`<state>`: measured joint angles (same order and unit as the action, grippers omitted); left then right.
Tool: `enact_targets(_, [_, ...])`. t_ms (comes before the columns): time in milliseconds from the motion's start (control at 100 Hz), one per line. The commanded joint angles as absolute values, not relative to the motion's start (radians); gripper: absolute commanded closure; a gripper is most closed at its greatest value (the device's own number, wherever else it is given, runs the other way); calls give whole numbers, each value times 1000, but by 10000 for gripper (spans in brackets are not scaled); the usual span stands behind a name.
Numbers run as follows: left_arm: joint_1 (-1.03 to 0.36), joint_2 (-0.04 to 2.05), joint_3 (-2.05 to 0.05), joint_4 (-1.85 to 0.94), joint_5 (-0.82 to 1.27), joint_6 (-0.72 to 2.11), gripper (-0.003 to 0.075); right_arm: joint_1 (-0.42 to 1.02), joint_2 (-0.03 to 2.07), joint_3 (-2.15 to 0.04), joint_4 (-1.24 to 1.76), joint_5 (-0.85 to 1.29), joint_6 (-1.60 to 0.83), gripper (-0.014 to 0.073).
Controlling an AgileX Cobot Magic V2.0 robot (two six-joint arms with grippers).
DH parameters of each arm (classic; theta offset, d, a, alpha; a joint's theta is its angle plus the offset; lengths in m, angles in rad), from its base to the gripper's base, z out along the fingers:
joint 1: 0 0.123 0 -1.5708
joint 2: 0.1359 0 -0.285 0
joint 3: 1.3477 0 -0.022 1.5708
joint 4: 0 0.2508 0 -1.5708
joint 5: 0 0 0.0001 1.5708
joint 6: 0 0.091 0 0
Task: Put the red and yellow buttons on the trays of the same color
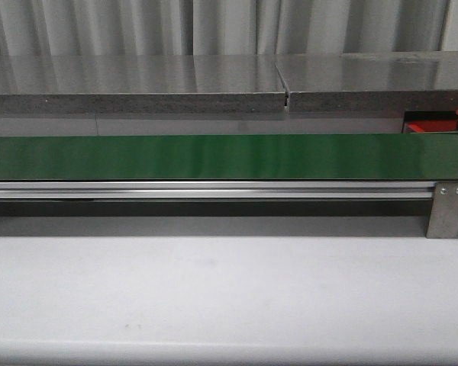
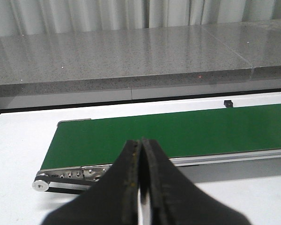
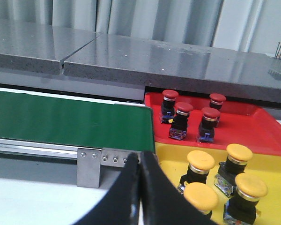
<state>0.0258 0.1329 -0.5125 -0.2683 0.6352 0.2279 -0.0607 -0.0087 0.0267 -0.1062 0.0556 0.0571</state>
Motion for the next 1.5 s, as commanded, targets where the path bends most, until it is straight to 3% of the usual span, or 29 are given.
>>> enact_targets(0, [19,144,-537,-286,563,228,741,-61,-30,4,-109,-20,57,711])
enact_targets(420, [19,144,-537,-300,554,228,741,-61,-30,4,-109,-20,57,711])
enact_targets(550, [19,144,-520,-297,464,228,741,-61,-30,4,-109,-20,57,711])
enact_targets(780, [29,101,-317,-179,293,220,741,-61,-30,4,-109,-20,57,711])
enact_targets(1050, [27,-37,-54,-10,126,5,741,-61,-30,4,-109,-20,57,711])
enact_targets(1490, [-30,-37,29,83,31,-76,741,-61,-30,4,-109,-16,57,711])
